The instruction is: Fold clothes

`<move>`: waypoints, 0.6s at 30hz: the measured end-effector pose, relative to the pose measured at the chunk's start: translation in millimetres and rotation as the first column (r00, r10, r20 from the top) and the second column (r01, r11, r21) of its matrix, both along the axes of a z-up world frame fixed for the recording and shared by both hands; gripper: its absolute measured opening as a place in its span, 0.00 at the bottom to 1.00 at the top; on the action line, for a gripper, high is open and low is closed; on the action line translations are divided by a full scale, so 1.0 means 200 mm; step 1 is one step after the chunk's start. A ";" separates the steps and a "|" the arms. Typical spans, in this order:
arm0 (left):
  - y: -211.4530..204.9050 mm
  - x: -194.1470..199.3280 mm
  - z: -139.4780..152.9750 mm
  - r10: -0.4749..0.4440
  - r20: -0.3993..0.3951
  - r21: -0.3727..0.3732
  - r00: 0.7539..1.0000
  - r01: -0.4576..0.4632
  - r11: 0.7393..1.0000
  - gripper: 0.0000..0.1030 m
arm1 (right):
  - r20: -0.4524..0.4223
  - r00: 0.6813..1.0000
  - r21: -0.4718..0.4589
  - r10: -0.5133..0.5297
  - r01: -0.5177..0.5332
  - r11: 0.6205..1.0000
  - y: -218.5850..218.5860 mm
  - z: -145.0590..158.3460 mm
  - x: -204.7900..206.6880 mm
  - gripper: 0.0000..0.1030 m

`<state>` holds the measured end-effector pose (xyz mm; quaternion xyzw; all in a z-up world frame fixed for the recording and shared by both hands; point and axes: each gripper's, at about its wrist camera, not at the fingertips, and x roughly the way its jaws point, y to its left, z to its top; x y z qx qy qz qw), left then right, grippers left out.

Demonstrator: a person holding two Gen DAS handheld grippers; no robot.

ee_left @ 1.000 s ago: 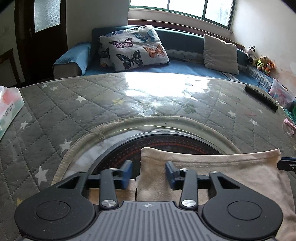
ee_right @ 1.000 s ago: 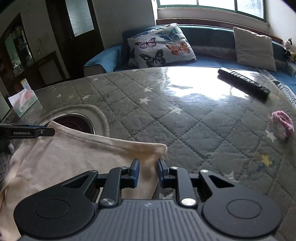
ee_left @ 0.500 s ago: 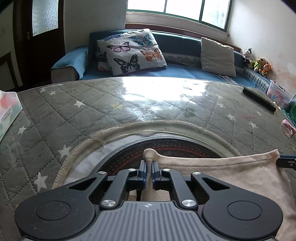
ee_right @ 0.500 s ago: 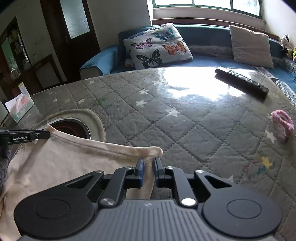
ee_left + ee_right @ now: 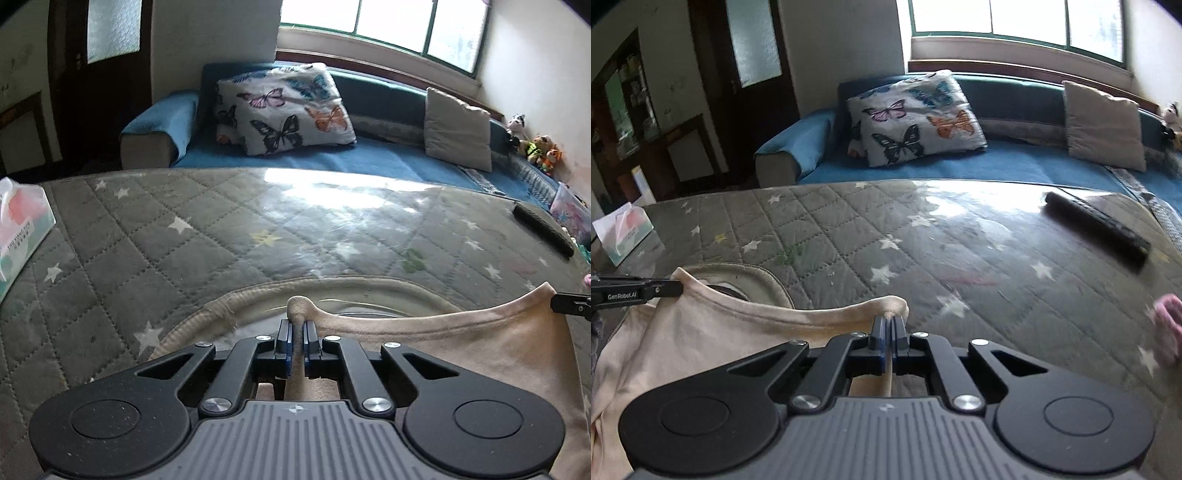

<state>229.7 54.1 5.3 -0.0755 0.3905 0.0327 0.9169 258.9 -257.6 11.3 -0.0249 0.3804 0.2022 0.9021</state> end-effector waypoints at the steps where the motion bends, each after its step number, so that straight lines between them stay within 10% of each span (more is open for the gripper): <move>1: 0.01 0.00 -0.01 0.001 -0.007 -0.007 1.000 -0.001 1.000 0.07 | -0.002 1.000 -0.006 0.003 -0.003 1.000 0.01 0.00 0.01 0.04; 18: 0.16 -0.39 0.19 0.076 0.047 0.047 0.996 -0.079 0.996 0.33 | 0.011 0.986 -0.061 0.169 -0.168 0.984 0.04 0.18 -0.49 0.22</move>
